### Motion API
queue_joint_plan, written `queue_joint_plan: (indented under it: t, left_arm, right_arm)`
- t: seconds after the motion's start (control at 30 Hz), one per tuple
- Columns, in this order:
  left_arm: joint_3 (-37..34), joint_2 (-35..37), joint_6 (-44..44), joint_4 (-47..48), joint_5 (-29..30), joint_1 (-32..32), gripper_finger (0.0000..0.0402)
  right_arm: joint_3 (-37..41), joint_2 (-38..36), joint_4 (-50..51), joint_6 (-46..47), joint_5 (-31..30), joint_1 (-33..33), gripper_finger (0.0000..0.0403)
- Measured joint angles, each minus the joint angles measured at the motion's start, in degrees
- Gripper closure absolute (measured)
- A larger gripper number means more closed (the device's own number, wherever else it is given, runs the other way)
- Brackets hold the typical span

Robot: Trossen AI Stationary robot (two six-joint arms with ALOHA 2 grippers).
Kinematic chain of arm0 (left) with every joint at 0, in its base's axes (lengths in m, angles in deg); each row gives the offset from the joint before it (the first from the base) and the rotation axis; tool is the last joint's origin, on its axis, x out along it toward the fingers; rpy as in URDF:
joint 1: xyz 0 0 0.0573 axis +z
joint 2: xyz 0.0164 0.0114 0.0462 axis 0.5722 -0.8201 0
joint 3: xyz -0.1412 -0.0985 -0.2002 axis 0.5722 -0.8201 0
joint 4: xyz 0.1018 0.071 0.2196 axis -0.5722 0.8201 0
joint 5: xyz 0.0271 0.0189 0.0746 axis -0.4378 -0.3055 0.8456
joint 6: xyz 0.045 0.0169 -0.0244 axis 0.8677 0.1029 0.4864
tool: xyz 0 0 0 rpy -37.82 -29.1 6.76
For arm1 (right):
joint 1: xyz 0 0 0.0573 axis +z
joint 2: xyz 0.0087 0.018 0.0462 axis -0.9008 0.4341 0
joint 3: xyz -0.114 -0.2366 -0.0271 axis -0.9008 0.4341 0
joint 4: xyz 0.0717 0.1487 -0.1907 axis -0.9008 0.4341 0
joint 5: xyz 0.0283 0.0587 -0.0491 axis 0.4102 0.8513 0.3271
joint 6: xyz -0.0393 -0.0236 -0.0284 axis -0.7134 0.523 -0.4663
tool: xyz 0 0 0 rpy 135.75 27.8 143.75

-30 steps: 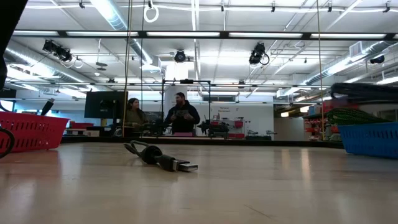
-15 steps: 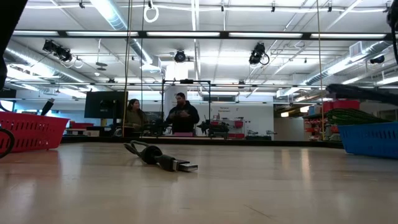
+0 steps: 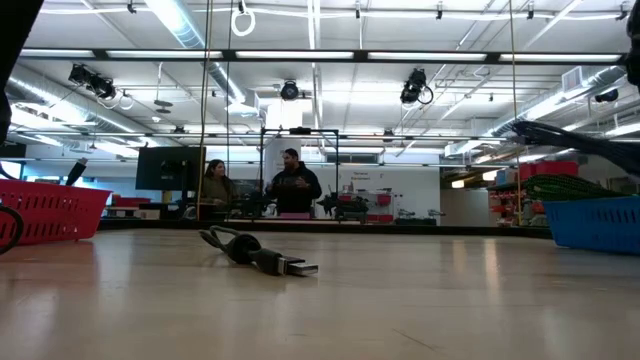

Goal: Pick & Place USB Port
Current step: Put the blue charger cable into the blue bin

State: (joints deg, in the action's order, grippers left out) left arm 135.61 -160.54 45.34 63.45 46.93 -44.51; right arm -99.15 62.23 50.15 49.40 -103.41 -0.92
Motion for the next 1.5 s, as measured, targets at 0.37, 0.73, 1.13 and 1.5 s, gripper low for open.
queue_joint_plan:
  t: [0.37, 0.73, 1.13, 1.5]
  left_arm:
    - [0.0, 0.0, 0.15, 0.04, 0.02, -0.01, 0.0268]
    - [0.0, 0.0, -1.58, 0.41, 0.01, -0.69, 0.0268]
    - [0.0, 0.0, -1.6, 0.37, 0.02, -3.44, 0.0268]
    - [0.0, 0.0, -1.73, 0.35, 0.04, -3.46, 0.0268]
  right_arm:
    - [-6.11, -5.81, 7.57, -10.22, 1.32, 0.28, 0.0403]
    - [-5.25, -9.74, 14.24, -11.78, -4.52, 2.32, 0.0403]
    - [-5.07, -12.74, 16.07, -21.66, 1.05, 0.23, 0.0403]
    - [-4.7, -7.08, 16.7, -19.89, -0.28, -4.03, 0.0403]
